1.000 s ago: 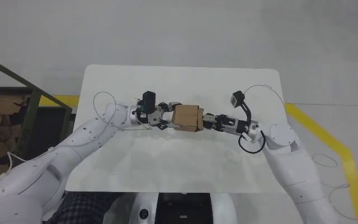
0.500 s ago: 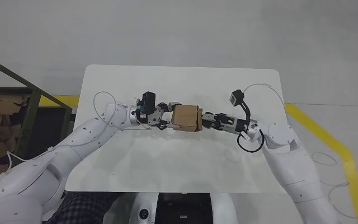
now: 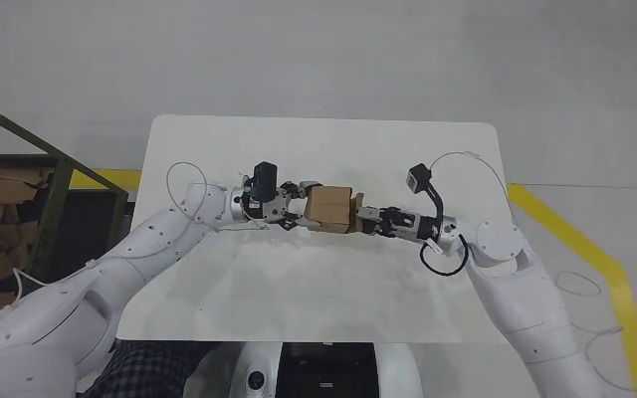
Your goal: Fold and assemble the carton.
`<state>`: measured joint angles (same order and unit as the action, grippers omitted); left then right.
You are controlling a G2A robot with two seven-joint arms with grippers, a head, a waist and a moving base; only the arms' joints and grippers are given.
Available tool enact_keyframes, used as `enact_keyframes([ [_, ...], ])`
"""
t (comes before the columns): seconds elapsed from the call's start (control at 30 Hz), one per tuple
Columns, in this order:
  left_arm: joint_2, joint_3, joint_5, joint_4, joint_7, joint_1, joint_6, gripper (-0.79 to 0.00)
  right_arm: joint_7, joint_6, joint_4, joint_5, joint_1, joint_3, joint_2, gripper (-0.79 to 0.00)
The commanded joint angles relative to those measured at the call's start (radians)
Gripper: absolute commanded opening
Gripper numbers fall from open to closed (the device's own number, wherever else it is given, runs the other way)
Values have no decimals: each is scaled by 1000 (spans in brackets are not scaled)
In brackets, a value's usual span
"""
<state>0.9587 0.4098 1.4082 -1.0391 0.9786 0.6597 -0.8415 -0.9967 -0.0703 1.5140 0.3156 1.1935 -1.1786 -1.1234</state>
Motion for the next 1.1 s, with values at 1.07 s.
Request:
enact_keyframes([
  [1.07, 17, 7, 70, 24, 20, -4, 20, -453, 29, 52, -5, -11, -38, 32, 1, -733],
])
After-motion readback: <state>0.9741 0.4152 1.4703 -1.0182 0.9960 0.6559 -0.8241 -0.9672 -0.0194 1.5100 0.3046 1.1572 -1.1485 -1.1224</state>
